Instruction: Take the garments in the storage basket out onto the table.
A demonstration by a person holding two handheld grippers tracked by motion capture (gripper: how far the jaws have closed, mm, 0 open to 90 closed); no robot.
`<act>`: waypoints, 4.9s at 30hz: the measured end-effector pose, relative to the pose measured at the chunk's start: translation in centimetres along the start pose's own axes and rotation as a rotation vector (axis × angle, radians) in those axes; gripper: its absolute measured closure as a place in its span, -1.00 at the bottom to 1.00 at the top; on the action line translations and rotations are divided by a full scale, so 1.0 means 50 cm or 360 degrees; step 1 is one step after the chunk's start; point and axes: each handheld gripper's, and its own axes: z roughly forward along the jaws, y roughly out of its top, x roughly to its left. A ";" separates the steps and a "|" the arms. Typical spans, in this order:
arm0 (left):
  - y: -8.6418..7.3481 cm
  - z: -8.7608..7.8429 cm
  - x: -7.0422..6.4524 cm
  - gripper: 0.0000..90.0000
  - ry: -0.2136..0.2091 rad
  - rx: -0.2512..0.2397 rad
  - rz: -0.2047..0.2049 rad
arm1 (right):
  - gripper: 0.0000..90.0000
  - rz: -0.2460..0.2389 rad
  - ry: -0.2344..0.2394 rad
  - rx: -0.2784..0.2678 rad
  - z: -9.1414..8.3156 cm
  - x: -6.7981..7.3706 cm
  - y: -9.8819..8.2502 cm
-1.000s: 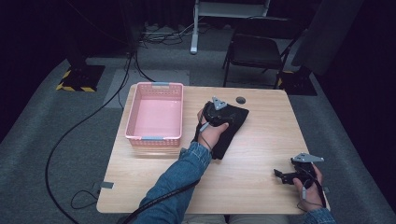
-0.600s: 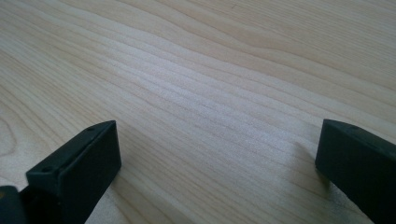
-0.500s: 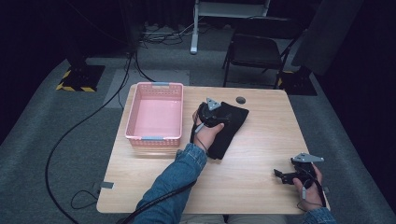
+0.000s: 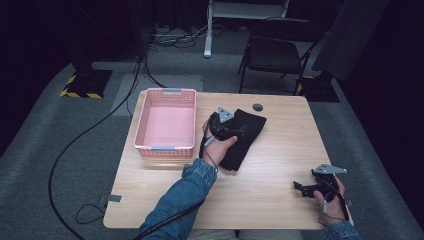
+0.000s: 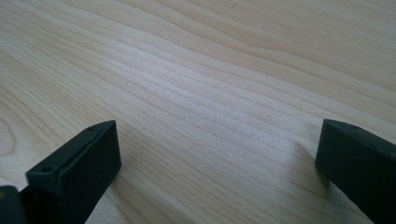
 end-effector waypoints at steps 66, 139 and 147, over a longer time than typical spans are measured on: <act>-0.136 -0.265 0.108 -0.80 0.0247 0.0029 -0.0011 | -1.00 0.0006 -0.0006 -0.0002 0.000 0.001 0.000; -0.286 -0.390 0.169 -0.81 0.0322 0.0089 -0.0036 | -1.00 0.0008 -0.0008 -0.0003 0.000 0.001 0.000; -0.305 -0.392 0.175 -0.81 0.0325 0.0141 -0.0065 | -1.00 0.0008 -0.0008 -0.0002 0.000 0.001 0.000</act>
